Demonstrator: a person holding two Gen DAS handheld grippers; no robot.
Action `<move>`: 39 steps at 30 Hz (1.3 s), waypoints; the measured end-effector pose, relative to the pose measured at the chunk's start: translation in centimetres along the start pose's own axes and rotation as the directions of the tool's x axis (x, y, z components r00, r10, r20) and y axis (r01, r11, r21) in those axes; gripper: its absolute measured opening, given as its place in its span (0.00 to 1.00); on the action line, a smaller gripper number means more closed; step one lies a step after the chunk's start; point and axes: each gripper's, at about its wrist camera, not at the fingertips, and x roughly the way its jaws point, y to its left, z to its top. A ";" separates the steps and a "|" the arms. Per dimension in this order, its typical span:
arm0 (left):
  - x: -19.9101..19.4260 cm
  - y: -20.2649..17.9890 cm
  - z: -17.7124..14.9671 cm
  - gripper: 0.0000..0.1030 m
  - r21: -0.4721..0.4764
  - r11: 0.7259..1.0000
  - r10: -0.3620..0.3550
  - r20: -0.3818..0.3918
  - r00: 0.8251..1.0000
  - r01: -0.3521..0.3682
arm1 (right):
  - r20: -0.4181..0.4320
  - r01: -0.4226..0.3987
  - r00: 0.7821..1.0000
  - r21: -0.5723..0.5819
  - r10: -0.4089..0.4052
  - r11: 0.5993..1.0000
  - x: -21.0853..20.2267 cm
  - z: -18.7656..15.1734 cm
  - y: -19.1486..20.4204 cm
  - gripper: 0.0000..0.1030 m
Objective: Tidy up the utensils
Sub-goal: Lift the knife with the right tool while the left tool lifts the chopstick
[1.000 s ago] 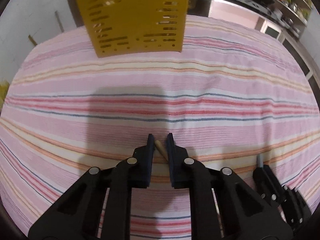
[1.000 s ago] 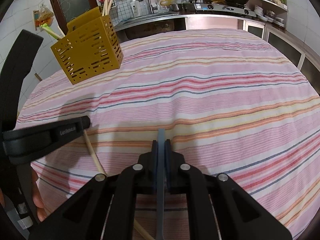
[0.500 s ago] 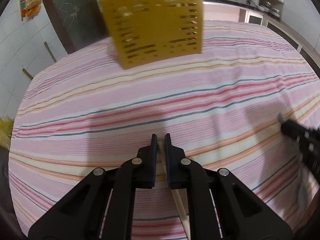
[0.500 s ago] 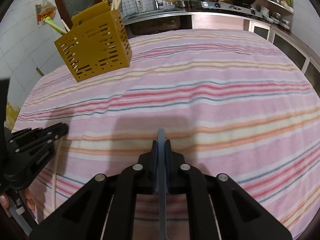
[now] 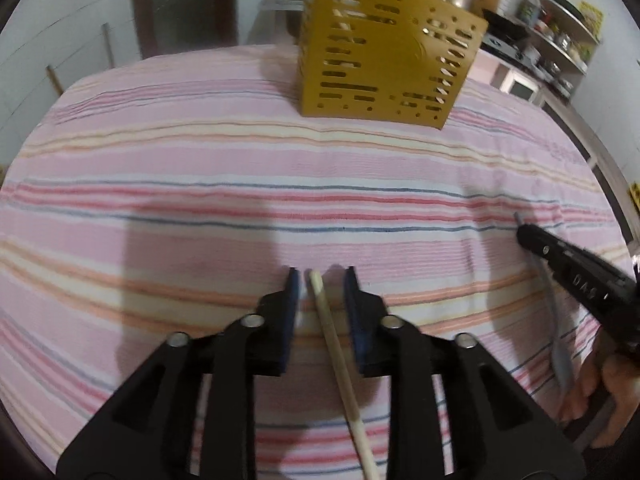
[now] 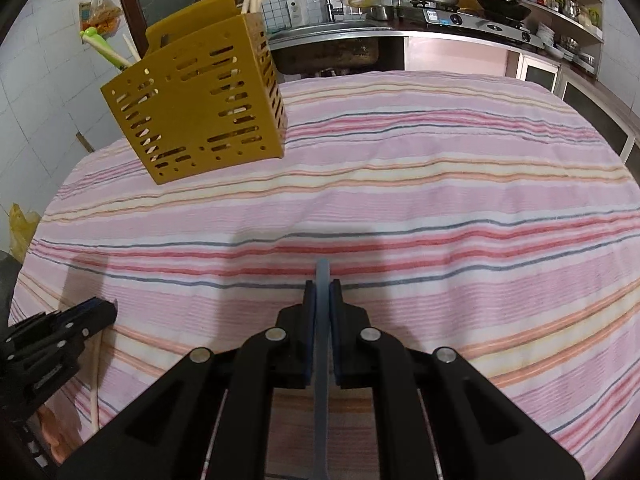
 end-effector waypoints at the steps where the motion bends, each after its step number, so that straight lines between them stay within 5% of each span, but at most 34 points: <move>1: -0.3 -0.3 -0.2 0.41 -0.009 1.000 0.029 0.013 1.000 -0.029 | 0.004 -0.004 1.000 0.003 0.004 1.000 -0.1 -0.1 -0.1 0.07; 2: -0.6 -0.6 -0.5 0.49 -0.007 0.999 0.051 0.028 0.998 -0.051 | 0.004 -0.005 1.000 0.001 0.005 1.000 -0.1 -0.2 -0.1 0.07; 8: -1.7 -1.1 -1.5 0.61 -0.005 0.994 0.111 0.062 0.992 -0.111 | 0.015 0.018 1.000 -0.021 -0.018 1.000 -0.6 -0.7 0.0 0.07; 17: -0.4 -1.4 -2.0 0.63 0.013 0.989 0.147 0.003 0.989 -0.147 | 0.011 0.075 0.997 -0.075 -0.075 0.994 -0.4 -1.1 0.9 0.08; 27: 0.6 -1.4 0.3 0.07 0.022 0.995 0.102 -0.035 0.994 -0.101 | -0.006 0.096 0.995 -0.124 -0.098 0.988 0.2 -0.5 1.4 0.07; 34: -0.6 -0.8 0.0 0.06 0.013 0.998 0.064 0.011 0.998 -0.064 | 0.066 0.060 0.996 -0.090 -0.054 0.994 -2.1 -0.9 1.1 0.07; 39: -3.1 -0.7 -0.1 0.06 0.013 0.996 0.082 0.115 0.990 -0.084 | 0.155 0.012 0.988 -0.059 -0.003 0.998 -4.2 -1.0 1.3 0.07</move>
